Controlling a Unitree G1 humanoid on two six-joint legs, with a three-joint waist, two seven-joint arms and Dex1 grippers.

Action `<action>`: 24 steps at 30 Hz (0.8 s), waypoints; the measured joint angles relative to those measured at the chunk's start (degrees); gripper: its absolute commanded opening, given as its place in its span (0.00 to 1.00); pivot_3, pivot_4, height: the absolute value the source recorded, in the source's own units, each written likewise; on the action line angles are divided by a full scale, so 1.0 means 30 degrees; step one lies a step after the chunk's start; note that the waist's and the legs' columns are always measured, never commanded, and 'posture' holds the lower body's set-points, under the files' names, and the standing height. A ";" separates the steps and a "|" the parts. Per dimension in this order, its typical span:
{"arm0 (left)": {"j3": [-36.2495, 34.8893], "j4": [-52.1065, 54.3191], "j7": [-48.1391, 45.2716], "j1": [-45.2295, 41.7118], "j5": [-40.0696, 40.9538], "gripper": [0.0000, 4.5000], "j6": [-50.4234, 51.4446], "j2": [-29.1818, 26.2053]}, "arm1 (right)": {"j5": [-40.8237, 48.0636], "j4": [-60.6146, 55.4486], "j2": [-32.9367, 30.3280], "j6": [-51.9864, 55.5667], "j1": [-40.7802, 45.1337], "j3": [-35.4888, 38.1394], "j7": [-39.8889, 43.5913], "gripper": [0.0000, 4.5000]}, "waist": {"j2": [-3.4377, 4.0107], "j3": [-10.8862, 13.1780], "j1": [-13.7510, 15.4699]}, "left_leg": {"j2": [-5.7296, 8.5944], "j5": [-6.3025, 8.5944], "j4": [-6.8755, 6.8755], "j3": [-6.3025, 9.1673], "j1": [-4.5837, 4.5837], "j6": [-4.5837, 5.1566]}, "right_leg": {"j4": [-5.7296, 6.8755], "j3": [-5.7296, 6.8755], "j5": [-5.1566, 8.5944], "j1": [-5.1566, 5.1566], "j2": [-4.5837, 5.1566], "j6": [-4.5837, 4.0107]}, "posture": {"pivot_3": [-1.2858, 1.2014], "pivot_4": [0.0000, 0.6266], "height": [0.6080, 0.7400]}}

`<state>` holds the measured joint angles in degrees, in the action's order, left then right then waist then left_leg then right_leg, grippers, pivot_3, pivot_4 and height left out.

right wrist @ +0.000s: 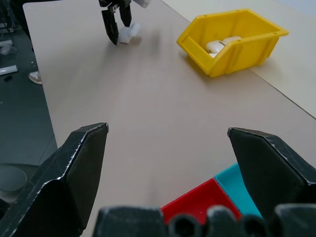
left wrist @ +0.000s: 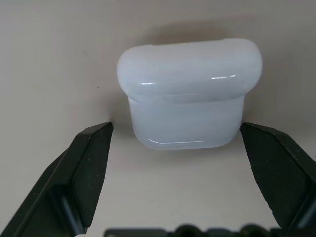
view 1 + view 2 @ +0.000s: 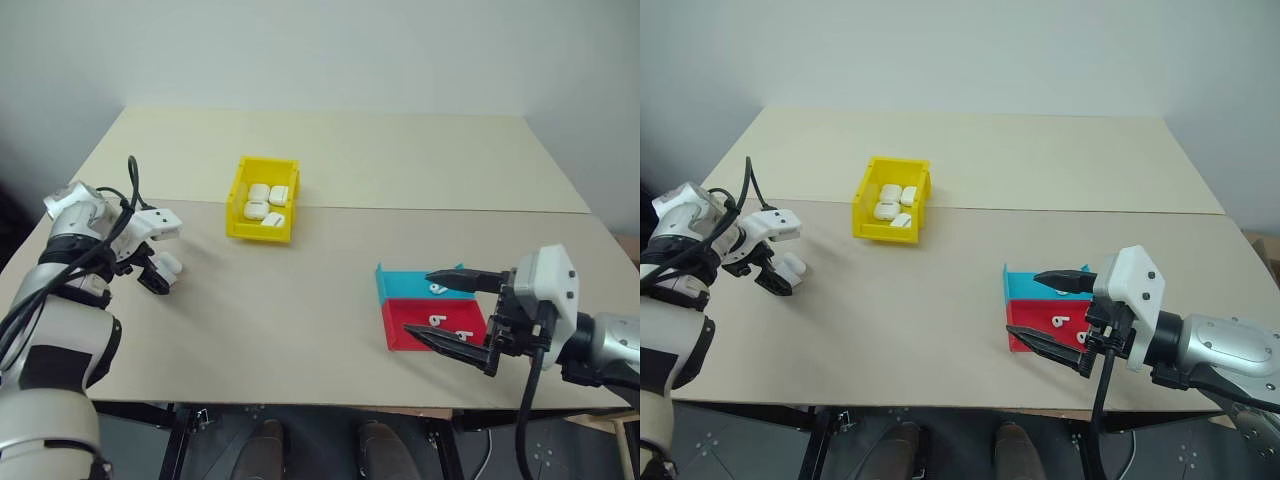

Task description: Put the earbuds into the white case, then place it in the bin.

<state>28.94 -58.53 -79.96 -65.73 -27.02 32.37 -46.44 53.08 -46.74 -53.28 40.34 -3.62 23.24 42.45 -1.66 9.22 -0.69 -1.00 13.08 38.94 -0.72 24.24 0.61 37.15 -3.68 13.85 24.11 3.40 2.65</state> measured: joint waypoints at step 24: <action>-0.0572 0.0444 0.0241 0.0040 0.0273 0.61 -0.0394 -0.0244 | -0.0018 0.0023 0.0000 -0.0074 0.0019 0.0007 0.0184 1.00 | -0.0012 0.0006 -0.0051 | -0.0007 0.0000 0.0000 0.0005 0.0006 0.0000 | 0.0004 0.0001 0.0000 0.0012 -0.0004 0.0000 | 0.52 0.24 1.00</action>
<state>27.22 -57.20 -79.23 -65.61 -26.21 31.18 -47.17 53.03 -46.67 -53.28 40.11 -3.57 23.26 43.00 -1.69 9.24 -0.84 -1.02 13.08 38.94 -0.70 24.26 0.61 37.16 -3.68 13.85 24.15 3.39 2.65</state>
